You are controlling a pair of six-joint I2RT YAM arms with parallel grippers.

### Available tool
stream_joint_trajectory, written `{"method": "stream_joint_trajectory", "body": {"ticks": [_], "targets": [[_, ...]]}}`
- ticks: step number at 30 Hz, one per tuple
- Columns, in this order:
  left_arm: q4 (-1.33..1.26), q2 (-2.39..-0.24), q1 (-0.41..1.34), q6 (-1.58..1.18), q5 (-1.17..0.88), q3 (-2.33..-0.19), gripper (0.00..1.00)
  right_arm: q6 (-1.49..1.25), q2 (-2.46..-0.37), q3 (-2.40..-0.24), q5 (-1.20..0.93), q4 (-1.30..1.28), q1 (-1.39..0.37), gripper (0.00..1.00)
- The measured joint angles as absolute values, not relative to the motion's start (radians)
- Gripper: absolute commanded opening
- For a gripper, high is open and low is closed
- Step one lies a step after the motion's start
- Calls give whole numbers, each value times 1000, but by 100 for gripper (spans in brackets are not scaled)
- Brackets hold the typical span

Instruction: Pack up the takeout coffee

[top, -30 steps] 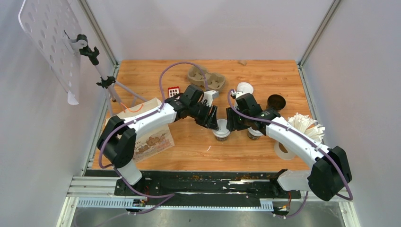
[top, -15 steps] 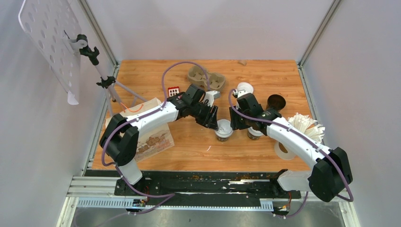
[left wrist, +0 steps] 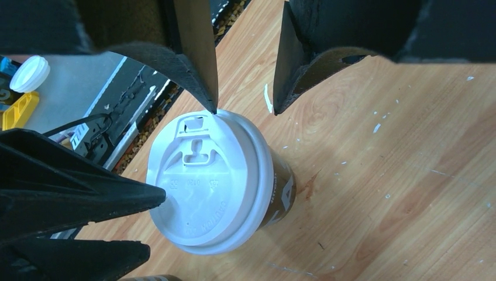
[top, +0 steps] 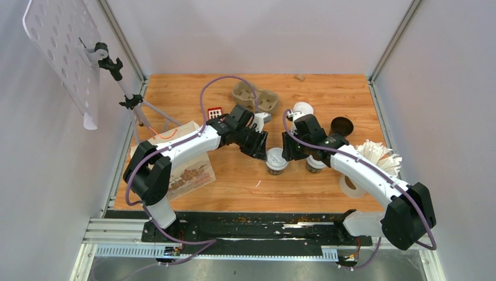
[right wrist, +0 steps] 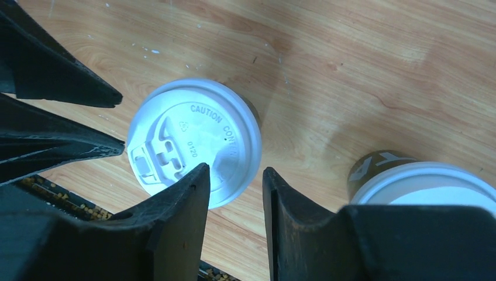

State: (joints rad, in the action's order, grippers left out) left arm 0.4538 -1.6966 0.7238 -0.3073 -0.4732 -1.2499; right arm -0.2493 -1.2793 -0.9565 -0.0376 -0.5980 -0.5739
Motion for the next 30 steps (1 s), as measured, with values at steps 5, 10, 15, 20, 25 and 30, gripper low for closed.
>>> {"method": "stream_joint_trajectory", "body": {"ticks": [5,10,15,20,25,30], "targets": [[454,-1698,724,-305,-455,-1251,46,-245,-1281,-956,-71,-563,-569,37],[452,-1714,724,-289,-441,-1256,47,-241,-1307,-948,-84,-522,-559,34],[436,-1719,724,-284,-430,-1250,47,-239,-1323,-921,-96,-482,-555,32],[443,-1719,724,-281,-398,-1250,47,-238,-1323,-921,-99,-468,-553,32],[446,-1721,724,-281,-370,-1250,47,-238,-1323,-913,-107,-451,-553,32],[475,-1715,724,-287,-365,-1249,59,-235,-1323,-896,-129,-423,-551,34]]}}
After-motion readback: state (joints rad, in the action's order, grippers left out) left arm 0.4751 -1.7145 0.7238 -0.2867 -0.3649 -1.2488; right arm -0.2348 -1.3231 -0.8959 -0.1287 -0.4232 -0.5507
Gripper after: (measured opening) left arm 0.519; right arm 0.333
